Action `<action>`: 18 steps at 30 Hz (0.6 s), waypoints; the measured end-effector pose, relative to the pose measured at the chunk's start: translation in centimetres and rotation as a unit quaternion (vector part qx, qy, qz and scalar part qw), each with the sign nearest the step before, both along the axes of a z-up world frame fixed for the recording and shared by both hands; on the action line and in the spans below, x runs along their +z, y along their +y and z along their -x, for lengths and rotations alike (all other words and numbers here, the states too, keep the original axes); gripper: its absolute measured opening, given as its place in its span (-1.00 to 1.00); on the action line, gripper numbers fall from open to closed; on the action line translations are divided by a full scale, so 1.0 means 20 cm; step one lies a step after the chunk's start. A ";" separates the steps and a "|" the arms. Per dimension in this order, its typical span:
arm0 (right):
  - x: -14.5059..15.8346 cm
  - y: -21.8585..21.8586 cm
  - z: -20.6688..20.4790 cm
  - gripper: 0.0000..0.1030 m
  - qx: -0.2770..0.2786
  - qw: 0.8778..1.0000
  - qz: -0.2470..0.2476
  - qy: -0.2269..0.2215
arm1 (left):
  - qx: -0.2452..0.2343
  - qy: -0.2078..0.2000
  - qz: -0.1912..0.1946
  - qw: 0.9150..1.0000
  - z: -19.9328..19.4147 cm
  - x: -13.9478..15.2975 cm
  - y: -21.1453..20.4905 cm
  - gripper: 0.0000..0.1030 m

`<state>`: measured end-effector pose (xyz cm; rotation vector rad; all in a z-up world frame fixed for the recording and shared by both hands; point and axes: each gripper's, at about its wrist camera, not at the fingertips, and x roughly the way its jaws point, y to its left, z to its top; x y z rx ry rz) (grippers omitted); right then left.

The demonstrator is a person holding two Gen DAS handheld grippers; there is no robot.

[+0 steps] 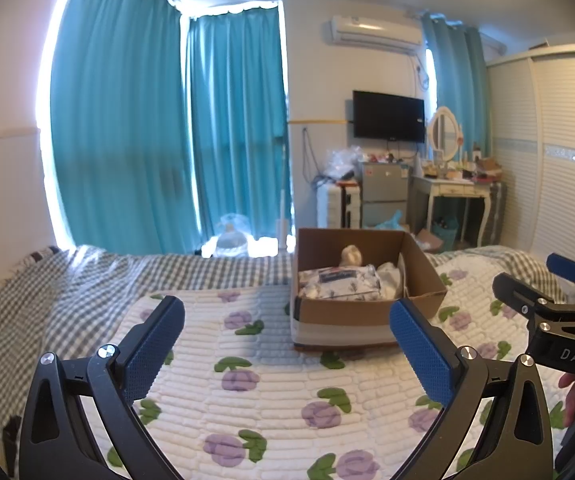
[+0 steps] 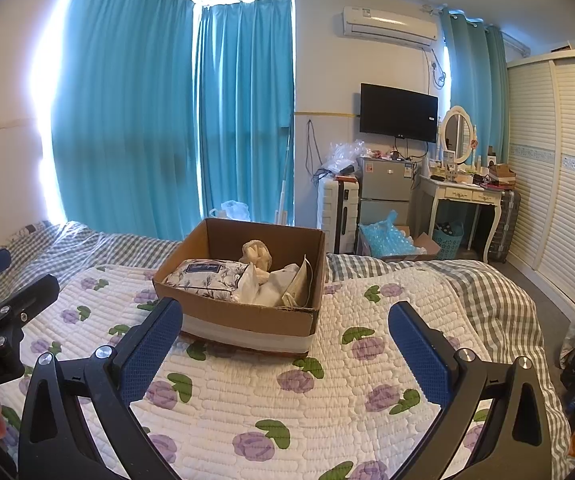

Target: Organize soft objects

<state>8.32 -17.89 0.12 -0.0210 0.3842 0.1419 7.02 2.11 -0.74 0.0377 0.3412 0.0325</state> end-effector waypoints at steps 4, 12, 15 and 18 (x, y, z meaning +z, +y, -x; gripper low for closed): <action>-0.01 0.00 0.00 1.00 0.000 1.000 0.001 0.001 | 0.000 0.000 0.000 1.000 0.00 0.00 0.00 1.00; -0.01 0.00 0.00 1.00 0.000 1.000 0.001 0.002 | -0.001 0.000 0.000 1.000 0.00 0.00 0.00 1.00; -0.01 0.00 0.00 1.00 0.000 1.000 0.001 0.002 | -0.001 0.001 -0.001 1.000 0.00 0.00 -0.01 1.00; -0.01 0.00 0.00 1.00 0.000 1.000 0.002 0.002 | -0.001 0.001 0.000 1.000 0.01 0.00 -0.01 1.00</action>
